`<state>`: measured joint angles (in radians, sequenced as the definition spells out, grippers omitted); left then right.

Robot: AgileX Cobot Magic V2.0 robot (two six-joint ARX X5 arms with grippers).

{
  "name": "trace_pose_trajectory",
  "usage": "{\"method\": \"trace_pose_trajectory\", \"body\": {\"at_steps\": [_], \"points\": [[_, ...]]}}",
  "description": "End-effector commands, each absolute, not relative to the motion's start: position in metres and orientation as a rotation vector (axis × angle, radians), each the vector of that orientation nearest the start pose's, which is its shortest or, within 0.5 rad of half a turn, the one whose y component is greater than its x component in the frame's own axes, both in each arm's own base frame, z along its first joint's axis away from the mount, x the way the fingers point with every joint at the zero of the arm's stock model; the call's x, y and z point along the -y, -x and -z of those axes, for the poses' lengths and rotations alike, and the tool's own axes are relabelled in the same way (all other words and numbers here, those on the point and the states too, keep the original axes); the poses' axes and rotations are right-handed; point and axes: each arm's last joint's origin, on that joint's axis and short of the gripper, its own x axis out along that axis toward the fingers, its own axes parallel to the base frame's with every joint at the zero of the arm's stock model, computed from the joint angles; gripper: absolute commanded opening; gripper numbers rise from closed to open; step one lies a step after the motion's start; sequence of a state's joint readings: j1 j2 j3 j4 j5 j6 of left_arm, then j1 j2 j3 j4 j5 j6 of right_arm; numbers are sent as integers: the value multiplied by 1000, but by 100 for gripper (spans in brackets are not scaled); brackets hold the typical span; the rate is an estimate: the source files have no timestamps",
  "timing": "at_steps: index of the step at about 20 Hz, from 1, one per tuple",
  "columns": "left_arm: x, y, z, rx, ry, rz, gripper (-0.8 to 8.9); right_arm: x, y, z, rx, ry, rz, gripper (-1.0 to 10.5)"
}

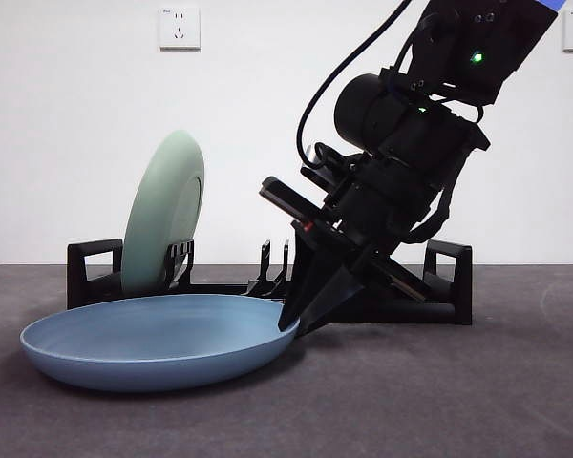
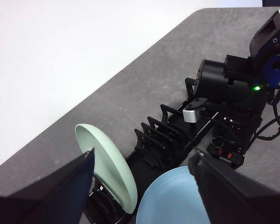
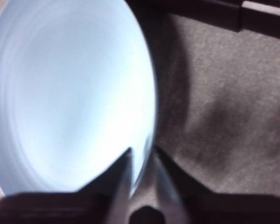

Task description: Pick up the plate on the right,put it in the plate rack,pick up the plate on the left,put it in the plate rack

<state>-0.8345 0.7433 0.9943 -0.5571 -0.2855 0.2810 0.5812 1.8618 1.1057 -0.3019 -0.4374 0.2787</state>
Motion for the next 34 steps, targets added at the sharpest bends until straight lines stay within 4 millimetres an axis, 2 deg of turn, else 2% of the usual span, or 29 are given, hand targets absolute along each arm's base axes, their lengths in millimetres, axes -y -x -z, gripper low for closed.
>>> {"method": "trace_pose_trajectory", "body": {"at_steps": [1, 6, 9, 15, 21, 26, 31, 32, 34], "points": [[100, -101, -369, -201, -458, 586, 345, -210, -295, -146, -1233, -158, -750, -12], [107, -106, -358, -291, -511, 608, 345, -209, -293, -145, -1264, -168, -733, -12], [118, -106, -350, -345, -536, 728, 345, -205, -287, -153, -1301, -164, -717, -12], [158, -99, -331, -417, -634, 907, 344, -189, -275, -192, -1266, -158, -721, -12], [199, -87, -305, -486, -785, 999, 342, -155, -263, -235, -1208, -187, -684, -12], [226, -80, -280, -529, -934, 1043, 342, -129, -252, -256, -1200, -184, -652, -12], [246, -82, -257, -553, -1051, 1051, 339, -121, -242, -267, -1187, -171, -658, -12], [248, -82, -254, -559, -1057, 1051, 307, -120, -240, -269, -1184, -169, -660, -12], [250, -83, -251, -558, -1084, 1059, 160, -119, -237, -272, -1176, -165, -664, -12]]}}
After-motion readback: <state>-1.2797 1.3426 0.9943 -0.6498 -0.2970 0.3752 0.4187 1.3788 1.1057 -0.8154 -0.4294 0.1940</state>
